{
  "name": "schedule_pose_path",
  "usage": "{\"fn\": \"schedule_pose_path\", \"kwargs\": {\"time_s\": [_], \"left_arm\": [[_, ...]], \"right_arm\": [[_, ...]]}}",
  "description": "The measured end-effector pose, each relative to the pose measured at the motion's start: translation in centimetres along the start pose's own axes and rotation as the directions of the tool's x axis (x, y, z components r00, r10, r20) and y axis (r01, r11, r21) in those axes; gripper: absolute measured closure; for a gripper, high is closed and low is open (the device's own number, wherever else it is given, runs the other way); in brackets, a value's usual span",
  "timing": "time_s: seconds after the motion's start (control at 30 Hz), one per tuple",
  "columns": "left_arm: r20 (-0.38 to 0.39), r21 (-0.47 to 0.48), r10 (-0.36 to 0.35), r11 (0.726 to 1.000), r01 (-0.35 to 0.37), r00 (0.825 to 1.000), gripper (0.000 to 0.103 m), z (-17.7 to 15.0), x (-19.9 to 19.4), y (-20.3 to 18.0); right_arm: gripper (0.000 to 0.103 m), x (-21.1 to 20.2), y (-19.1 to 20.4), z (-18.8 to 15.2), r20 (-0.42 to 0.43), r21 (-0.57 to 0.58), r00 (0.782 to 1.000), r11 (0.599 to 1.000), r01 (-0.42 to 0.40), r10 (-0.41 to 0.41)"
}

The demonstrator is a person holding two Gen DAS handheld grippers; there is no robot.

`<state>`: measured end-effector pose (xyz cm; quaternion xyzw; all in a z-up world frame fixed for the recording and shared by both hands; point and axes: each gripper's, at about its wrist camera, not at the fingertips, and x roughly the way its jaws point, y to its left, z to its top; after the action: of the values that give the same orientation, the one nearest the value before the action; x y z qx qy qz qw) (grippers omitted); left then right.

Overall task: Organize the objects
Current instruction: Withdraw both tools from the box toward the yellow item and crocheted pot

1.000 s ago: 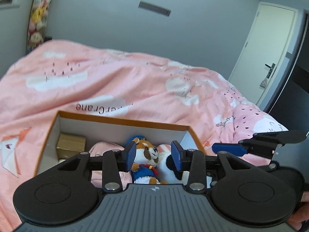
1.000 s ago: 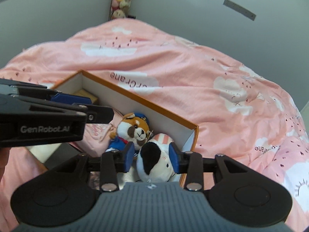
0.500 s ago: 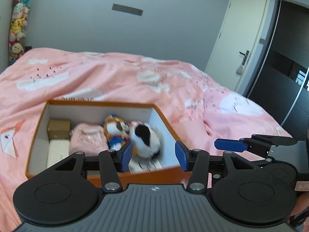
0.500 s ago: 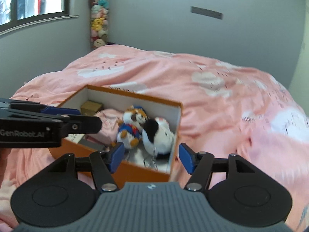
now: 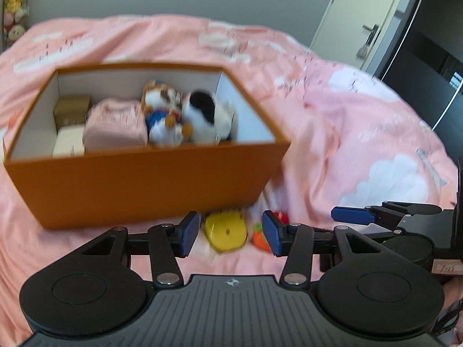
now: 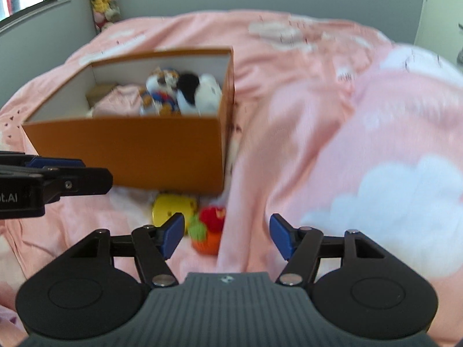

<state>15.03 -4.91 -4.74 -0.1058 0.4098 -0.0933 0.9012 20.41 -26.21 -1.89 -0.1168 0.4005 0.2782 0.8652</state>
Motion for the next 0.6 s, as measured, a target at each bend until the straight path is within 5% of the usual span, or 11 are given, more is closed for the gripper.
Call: {"fn": "schedule_pose_path", "kwargs": {"time_s": [0.4, 0.53, 0.6], "left_arm": [[-0.153, -0.139, -0.084, 0.988, 0.062, 0.985, 0.048, -2.2, 2.7, 2.5], [-0.165, -0.131, -0.077, 0.990, 0.055, 0.983, 0.048, -2.3, 3.2, 2.5], [-0.164, -0.134, -0.067, 0.990, 0.045, 0.984, 0.048, -2.3, 3.4, 2.6]], "right_arm": [[0.048, 2.5, -1.5, -2.4, -0.116, 0.098, 0.993, 0.995, -0.013, 0.024], [0.050, 2.6, -1.0, -2.4, -0.106, 0.078, 0.994, 0.997, -0.028, 0.036], [0.058, 2.3, -0.4, -2.0, -0.076, 0.043, 0.996, 0.998, -0.050, 0.053]]}}
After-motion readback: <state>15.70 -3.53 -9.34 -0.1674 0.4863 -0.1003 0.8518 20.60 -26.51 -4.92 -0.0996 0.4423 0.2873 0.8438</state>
